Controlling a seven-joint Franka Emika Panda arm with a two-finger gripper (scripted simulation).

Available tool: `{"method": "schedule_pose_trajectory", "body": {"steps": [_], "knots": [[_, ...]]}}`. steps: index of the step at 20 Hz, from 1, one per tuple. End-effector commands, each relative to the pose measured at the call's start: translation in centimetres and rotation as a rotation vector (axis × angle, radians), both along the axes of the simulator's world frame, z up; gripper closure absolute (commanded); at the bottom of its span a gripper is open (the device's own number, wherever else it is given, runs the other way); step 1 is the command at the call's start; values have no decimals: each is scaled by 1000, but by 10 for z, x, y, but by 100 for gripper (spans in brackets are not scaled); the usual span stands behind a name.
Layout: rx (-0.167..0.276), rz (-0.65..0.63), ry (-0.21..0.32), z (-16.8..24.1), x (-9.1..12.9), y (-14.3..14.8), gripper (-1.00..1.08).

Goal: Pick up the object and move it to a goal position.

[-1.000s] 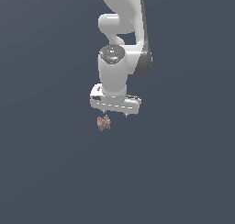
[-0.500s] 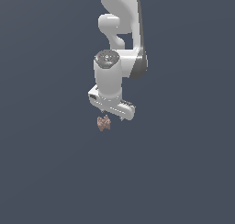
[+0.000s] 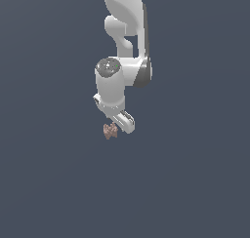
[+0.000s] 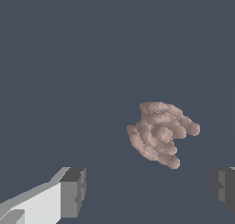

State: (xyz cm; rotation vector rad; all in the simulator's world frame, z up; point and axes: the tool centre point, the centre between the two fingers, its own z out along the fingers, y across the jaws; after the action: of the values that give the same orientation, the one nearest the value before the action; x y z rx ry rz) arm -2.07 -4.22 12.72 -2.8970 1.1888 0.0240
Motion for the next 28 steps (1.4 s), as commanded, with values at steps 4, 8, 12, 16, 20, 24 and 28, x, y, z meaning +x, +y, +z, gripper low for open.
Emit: {"method": "schedule_pose_trajectory", "body": {"steps": [4, 8, 12, 16, 20, 24, 28], "knots": [[-5, -174, -1, -9, -3, -10, -92], [-9, -294, -2, -15, -6, -18, -92], [-12, -390, -3, -20, -8, -24, -92], [-15, -461, -5, -24, -10, -28, -92], [-17, -506, -6, -26, -11, -31, -92], [-18, -525, -6, -27, -11, -32, -92], [-17, -521, -6, -28, -11, -32, -92]]}}
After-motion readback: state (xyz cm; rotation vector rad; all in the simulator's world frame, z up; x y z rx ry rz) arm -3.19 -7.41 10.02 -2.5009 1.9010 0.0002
